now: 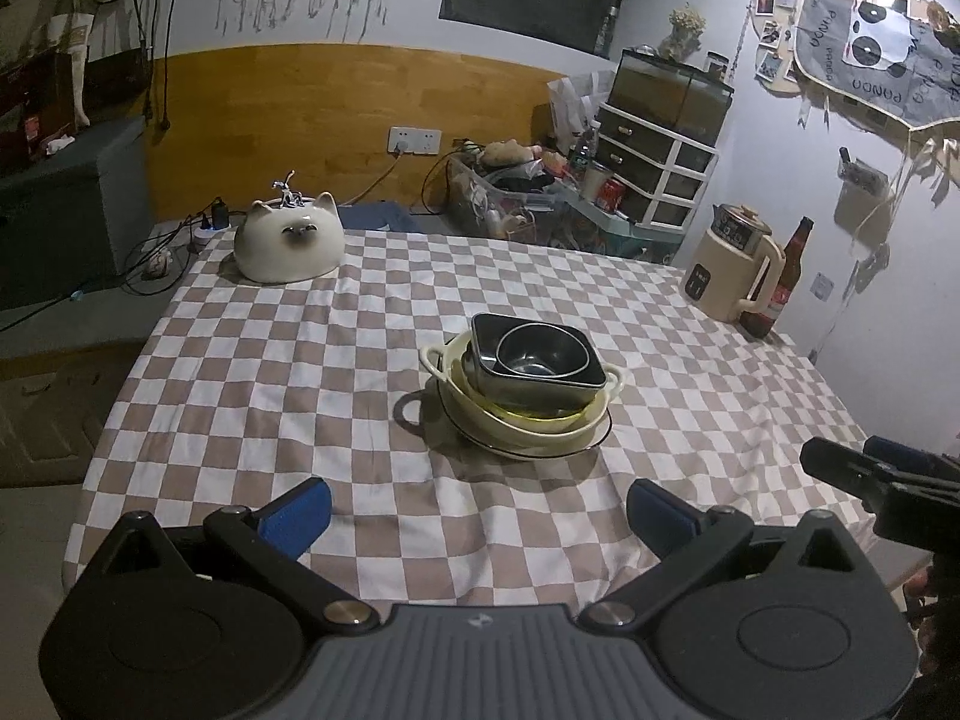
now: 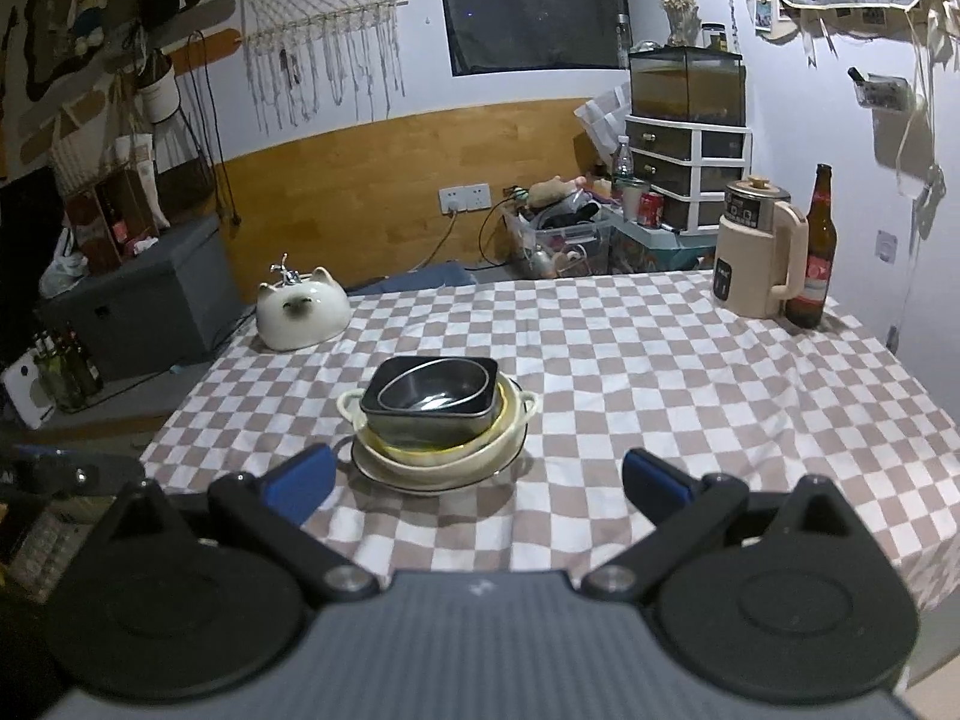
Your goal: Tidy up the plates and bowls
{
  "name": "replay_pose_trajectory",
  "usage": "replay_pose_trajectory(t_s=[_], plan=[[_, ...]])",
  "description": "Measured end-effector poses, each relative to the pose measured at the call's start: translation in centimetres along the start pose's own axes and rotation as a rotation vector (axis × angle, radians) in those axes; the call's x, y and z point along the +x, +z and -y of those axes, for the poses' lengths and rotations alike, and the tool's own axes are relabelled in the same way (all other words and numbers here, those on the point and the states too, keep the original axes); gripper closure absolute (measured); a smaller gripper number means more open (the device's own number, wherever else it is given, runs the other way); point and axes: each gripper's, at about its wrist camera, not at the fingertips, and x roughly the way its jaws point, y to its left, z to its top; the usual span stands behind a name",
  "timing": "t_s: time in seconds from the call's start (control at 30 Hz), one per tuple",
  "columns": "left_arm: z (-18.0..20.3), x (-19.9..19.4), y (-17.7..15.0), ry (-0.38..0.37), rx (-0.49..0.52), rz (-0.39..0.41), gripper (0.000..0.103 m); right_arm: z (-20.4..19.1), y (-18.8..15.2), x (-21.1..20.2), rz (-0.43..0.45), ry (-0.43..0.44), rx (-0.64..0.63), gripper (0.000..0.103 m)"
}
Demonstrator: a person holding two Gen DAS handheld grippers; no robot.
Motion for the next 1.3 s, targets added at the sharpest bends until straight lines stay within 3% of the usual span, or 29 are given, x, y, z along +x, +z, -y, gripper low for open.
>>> replay_pose_trajectory(t_s=[0.33, 1.3], plan=[[-0.3, 0.8, 0.4, 0.012, -0.010, 0.026, 0.000, 0.8, -0.2, 0.9, -0.053, 0.022, 0.005, 0.001], [-0.4, 1.6, 0.5, 0.035, -0.012, 0.008, 0.000, 0.6, 0.3, 2.0, -0.072, 0.054, -0.016, 0.001]])
